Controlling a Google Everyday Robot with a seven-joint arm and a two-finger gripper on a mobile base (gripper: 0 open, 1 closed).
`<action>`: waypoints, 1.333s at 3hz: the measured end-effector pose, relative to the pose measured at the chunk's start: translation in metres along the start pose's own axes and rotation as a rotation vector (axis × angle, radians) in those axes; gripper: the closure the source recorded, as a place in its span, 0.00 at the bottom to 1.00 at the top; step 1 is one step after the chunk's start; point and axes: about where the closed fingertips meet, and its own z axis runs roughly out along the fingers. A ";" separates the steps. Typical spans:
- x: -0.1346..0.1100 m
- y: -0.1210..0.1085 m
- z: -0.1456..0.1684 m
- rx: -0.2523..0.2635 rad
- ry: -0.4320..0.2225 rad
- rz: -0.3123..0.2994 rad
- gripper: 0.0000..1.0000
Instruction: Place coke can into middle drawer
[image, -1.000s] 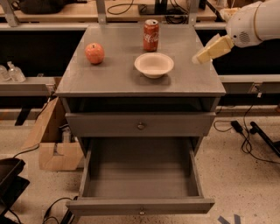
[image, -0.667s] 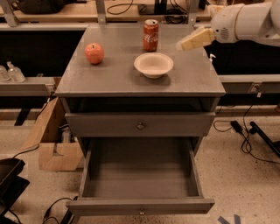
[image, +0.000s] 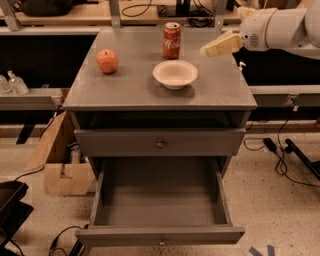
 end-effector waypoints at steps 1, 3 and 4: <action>0.003 -0.004 0.035 0.004 -0.068 0.027 0.00; 0.025 -0.032 0.155 0.017 -0.179 0.139 0.00; 0.025 -0.042 0.194 0.052 -0.191 0.188 0.00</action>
Offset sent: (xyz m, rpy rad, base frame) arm 0.1898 0.0684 -0.0514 0.2973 -0.0913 0.0296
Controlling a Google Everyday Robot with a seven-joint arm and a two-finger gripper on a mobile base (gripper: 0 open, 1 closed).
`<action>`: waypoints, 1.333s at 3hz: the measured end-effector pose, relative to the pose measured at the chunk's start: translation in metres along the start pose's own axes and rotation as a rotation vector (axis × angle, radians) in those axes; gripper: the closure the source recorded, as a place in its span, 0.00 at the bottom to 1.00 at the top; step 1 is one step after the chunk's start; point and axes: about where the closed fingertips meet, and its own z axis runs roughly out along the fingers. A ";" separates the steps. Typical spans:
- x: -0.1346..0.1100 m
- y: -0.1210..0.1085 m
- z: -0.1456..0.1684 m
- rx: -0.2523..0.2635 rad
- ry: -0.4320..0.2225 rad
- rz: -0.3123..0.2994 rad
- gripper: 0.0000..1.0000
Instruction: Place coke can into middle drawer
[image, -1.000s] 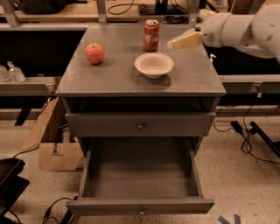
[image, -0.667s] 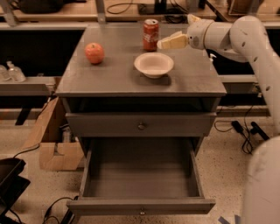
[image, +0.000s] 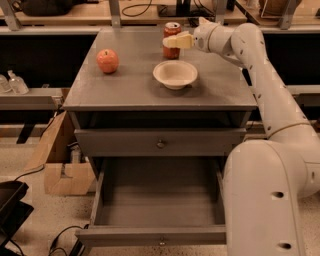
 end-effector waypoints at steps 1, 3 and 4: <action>0.001 -0.002 0.029 0.039 0.008 0.039 0.00; 0.014 0.012 0.072 0.051 0.031 0.132 0.18; 0.021 0.018 0.082 0.055 0.056 0.147 0.41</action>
Offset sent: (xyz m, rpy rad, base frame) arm 0.0736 0.0445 -0.0088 0.1029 0.0952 -0.0927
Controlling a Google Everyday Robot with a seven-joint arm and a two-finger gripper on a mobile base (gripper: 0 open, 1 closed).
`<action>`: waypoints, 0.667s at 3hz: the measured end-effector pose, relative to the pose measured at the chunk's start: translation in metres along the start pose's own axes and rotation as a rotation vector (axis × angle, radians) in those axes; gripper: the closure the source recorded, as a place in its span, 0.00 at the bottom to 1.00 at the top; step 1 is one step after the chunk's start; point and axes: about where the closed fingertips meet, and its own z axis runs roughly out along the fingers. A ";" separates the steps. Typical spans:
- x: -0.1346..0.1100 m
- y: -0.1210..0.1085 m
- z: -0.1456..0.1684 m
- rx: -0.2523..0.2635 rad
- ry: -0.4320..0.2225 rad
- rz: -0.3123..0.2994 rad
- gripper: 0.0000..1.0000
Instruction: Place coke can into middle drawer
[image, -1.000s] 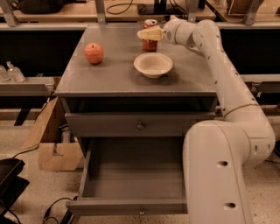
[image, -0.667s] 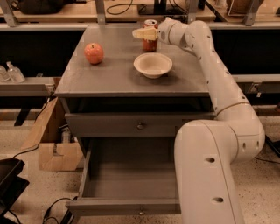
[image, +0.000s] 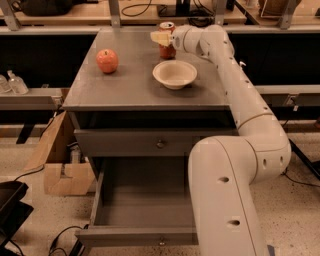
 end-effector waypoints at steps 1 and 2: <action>0.002 0.003 0.003 -0.005 0.001 0.002 0.72; 0.003 0.005 0.005 -0.008 0.003 0.002 0.95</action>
Offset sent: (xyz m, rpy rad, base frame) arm 0.0002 0.0025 -0.0014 0.0008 0.0017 0.0033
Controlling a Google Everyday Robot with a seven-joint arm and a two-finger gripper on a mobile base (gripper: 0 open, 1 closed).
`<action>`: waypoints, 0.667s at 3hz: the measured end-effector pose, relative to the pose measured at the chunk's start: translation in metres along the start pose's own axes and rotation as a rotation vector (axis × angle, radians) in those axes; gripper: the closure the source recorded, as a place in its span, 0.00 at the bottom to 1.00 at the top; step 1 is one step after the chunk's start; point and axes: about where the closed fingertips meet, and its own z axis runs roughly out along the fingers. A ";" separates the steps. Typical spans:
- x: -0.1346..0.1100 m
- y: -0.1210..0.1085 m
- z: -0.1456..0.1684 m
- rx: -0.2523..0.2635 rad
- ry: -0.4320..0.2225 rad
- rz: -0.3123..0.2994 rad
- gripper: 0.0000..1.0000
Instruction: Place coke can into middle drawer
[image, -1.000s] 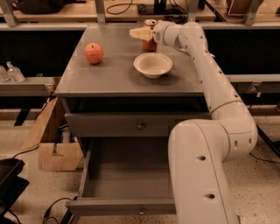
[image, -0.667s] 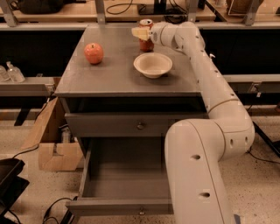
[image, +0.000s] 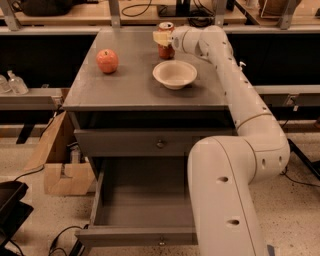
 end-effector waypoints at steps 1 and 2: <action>-0.015 0.009 -0.010 -0.041 -0.018 -0.010 1.00; -0.043 0.020 -0.040 -0.099 -0.040 -0.020 1.00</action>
Offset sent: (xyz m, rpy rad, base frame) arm -0.1081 -0.0175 0.0876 0.0321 -0.0686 0.1702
